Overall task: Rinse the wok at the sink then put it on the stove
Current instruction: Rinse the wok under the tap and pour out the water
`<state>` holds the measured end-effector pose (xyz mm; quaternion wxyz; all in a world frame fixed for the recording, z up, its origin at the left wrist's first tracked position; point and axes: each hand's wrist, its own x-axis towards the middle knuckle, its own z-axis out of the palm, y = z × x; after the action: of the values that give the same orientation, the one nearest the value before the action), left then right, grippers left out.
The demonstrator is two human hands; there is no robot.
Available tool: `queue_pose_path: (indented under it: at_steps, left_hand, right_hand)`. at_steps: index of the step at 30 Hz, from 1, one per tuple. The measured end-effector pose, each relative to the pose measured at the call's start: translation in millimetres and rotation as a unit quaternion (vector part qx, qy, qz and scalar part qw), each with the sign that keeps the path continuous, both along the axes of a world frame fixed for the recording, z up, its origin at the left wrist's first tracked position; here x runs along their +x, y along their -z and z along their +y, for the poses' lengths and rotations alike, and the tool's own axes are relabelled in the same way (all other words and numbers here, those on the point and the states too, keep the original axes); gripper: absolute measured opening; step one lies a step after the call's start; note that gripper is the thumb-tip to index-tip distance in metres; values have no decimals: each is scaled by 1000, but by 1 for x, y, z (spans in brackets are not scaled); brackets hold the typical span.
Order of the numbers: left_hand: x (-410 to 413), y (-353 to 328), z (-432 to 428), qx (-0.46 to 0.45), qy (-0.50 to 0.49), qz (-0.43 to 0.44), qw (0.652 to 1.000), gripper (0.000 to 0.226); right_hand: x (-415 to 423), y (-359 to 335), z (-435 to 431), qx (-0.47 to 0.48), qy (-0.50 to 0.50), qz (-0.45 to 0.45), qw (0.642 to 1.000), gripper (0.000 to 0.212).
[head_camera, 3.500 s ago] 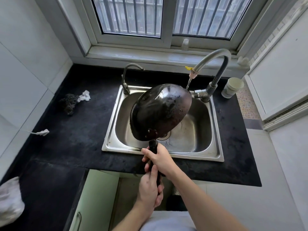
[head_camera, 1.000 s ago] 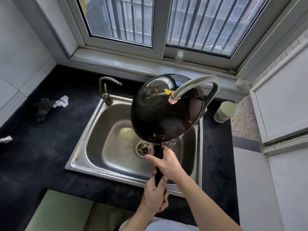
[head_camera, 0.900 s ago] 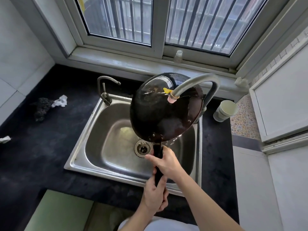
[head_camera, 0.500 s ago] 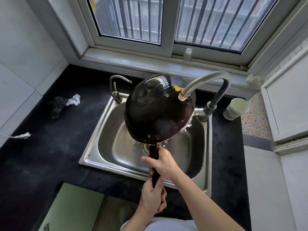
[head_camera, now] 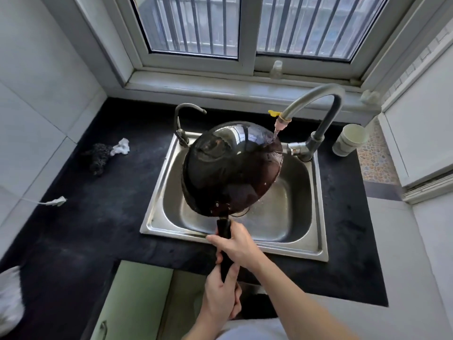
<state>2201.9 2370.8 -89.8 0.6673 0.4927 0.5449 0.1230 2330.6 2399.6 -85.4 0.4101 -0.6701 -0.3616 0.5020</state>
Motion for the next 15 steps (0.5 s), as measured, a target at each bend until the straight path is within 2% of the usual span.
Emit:
queue_pose_path:
  at_steps: [3, 6, 11, 15]
  left_hand:
    - [-16, -2, -2, 16, 16, 5, 1000, 21]
    - [-30, 1, -2, 56, 44, 34, 997, 19]
    - [-50, 0, -2, 111, 89, 46, 989, 9]
    - [-60, 3, 1, 137, 133, 53, 980, 16]
  right_hand:
    - [-16, -2, -9, 16, 35, 61, 997, 20]
    - [-30, -1, -15, 22, 71, 97, 992, 18]
    - [-50, 0, -24, -26, 132, 143, 981, 14]
    - [-62, 2, -27, -58, 202, 191, 959, 15]
